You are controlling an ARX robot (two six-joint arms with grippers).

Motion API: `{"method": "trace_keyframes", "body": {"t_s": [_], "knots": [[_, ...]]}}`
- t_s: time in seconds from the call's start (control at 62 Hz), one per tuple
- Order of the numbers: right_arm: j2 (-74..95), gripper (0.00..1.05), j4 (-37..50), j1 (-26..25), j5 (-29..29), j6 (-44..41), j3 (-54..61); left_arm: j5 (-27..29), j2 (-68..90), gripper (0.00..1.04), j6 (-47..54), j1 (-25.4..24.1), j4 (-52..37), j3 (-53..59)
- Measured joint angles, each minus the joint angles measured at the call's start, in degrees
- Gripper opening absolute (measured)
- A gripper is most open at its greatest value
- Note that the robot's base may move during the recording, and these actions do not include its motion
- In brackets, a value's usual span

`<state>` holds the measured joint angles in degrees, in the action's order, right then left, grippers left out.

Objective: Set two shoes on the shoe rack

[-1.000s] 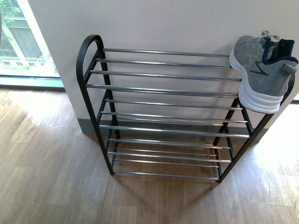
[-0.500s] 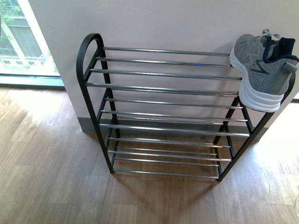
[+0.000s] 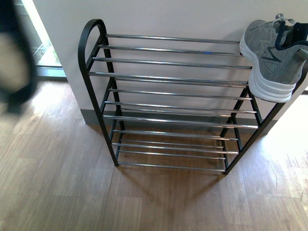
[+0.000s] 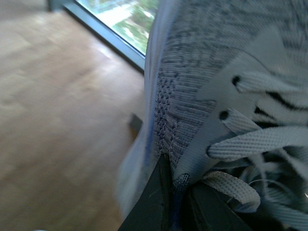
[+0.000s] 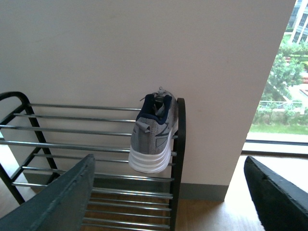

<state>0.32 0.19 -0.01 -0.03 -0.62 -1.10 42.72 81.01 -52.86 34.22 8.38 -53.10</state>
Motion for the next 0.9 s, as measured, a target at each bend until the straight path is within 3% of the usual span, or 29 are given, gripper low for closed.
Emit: {"method": "trace_keyframes", "body": {"t_s": [0.048,0.226,0.484,0.661,0.758,0.903], "knots": [[0.00,0.97,0.00,0.00,0.02,0.04,0.00,-3.10,5.05,0.02,-0.81,0.44,-0.11,-4.98],[0.00,0.96,0.00,0.00,0.02,0.02,0.00,-14.49,25.33,0.02,-4.50,1.77,7.85,-25.29],[0.00,0.96,0.00,0.00,0.02,0.02,0.00,-26.10,50.80,0.02,-0.20,2.93,22.01,-56.50],[0.00,0.96,0.00,0.00,0.02,0.02,0.00,-30.21,60.81,0.02,-1.01,3.93,31.28,-75.60],[0.00,0.96,0.00,0.00,0.02,0.02,0.00,-32.63,70.38,0.02,-1.20,3.85,40.89,-94.25],[0.00,0.96,0.00,0.00,0.02,0.02,0.00,-34.25,76.50,0.02,-0.35,3.93,46.69,-103.65]]}}
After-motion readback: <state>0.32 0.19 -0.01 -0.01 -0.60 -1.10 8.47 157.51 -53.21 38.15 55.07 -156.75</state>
